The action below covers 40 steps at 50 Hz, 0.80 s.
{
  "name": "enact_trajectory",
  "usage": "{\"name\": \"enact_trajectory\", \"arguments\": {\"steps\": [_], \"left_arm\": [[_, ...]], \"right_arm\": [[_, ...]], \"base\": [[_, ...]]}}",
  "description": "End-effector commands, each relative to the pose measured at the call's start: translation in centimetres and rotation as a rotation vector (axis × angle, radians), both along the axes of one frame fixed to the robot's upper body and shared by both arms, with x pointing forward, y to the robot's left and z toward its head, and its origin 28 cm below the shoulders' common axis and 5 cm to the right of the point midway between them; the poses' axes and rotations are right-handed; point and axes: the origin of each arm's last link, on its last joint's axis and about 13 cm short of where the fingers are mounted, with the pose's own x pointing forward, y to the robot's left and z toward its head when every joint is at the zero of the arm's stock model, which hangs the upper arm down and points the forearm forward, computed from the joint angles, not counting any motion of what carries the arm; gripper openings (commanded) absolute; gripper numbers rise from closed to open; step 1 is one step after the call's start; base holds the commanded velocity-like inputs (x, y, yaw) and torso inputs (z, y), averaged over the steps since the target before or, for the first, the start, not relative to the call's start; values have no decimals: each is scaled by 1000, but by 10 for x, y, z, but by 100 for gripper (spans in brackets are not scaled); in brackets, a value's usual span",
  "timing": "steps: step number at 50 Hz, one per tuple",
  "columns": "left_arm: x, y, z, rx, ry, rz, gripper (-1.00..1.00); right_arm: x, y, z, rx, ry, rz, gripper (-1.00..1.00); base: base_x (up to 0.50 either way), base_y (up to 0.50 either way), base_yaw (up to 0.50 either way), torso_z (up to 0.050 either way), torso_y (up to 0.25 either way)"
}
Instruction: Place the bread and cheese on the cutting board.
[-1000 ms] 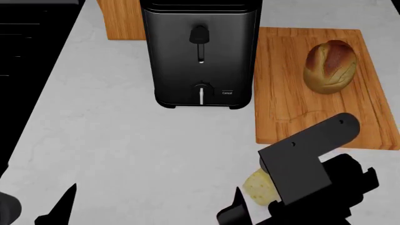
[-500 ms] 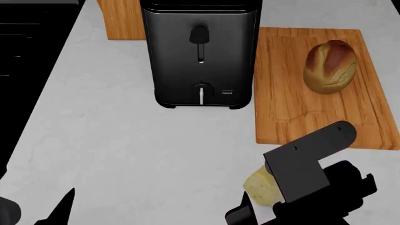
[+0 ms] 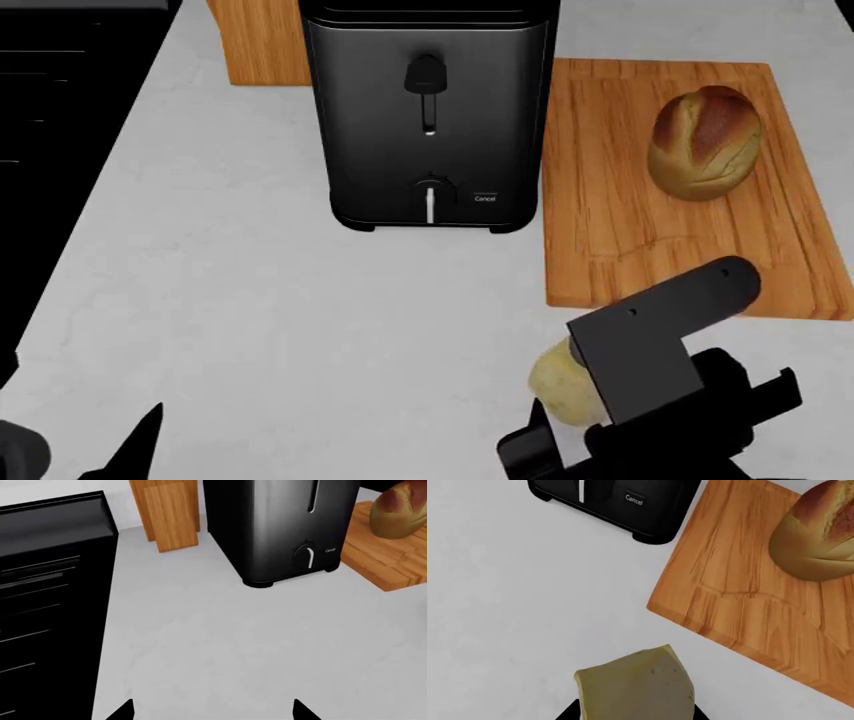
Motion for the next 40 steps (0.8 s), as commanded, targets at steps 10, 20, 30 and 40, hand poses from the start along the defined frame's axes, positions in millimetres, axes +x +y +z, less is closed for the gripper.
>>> {"name": "enact_trajectory", "arguments": {"steps": [10, 20, 30, 40], "left_arm": [[13, 1, 13, -67, -51, 12, 100], [14, 4, 11, -81, -48, 20, 100], [13, 6, 9, -80, -50, 28, 100], [12, 8, 9, -38, -57, 34, 100]], "right_arm": [[22, 4, 32, 42, -122, -33, -100], [61, 6, 38, 47, -130, -94, -100], [87, 6, 34, 51, -106, -155, -100], [107, 7, 25, 34, -74, -191, -100]], "base": [[0, 0, 0, 0, 0], [0, 0, 0, 0, 0], [0, 0, 0, 0, 0], [0, 0, 0, 0, 0]]}}
